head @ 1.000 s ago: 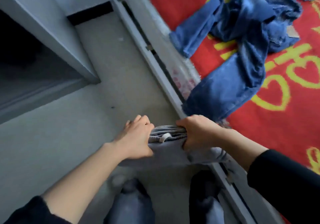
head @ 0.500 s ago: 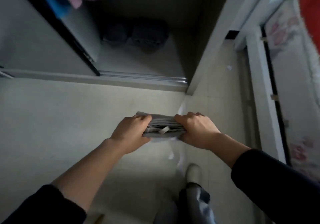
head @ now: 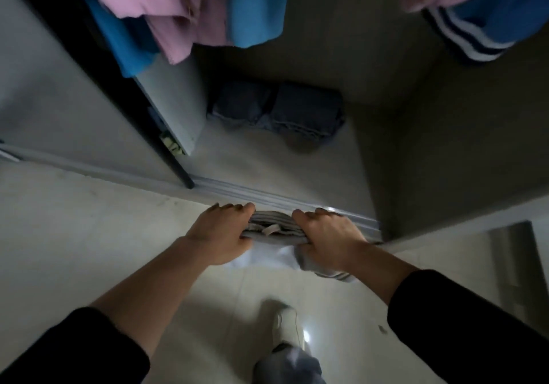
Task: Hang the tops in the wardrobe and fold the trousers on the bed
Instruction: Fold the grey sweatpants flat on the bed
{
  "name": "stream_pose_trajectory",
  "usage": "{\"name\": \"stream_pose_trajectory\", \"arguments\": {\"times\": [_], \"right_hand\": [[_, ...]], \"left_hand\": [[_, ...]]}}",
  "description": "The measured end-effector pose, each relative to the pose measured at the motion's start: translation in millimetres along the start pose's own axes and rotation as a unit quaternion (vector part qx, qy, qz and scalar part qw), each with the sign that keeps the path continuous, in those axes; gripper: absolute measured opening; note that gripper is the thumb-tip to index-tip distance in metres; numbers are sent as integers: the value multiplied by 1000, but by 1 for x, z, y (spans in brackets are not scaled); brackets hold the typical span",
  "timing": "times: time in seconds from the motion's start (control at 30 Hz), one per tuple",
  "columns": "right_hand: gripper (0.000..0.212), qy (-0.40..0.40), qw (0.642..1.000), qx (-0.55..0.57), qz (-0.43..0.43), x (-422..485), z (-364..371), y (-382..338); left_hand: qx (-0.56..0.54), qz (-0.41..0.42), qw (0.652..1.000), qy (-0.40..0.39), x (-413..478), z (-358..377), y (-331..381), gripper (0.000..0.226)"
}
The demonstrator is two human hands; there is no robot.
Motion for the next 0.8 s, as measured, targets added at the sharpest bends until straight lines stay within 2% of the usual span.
{"name": "stream_pose_trajectory", "arguments": {"times": [0.13,0.3,0.43,0.5,0.57,0.63,0.7,0.8], "right_hand": [[35,19,999,2,26,97,8,17],[38,62,997,-29,33,208,12,36],[41,117,987,-104,25,280,9,35],[44,149,976,-155,26,309,17,33],[36,217,954,-206,10,333,31,26],[19,269,940,-210,-4,351,58,18],[19,254,944,-209,-14,365,103,11],[31,162,969,-188,7,372,172,6]], "left_hand": [[12,-14,1000,20,81,21,-67,39],[64,-32,995,74,166,29,-139,33],[101,-49,984,140,211,25,-188,36],[129,-42,970,200,228,30,-209,41],[155,-43,952,261,239,42,-229,46],[171,-48,940,293,244,68,-245,39],[181,-53,943,275,247,110,-257,25],[197,-46,965,165,252,186,-264,24]]}}
Point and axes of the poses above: each hand's wrist, its own x-axis towards the middle knuckle, its own z-axis out of the palm, y = z × x, the point moved 8 cm from there along x, towards the middle knuckle, and after that the axes turned 2 degrees about -x, right-handed, at the moved point
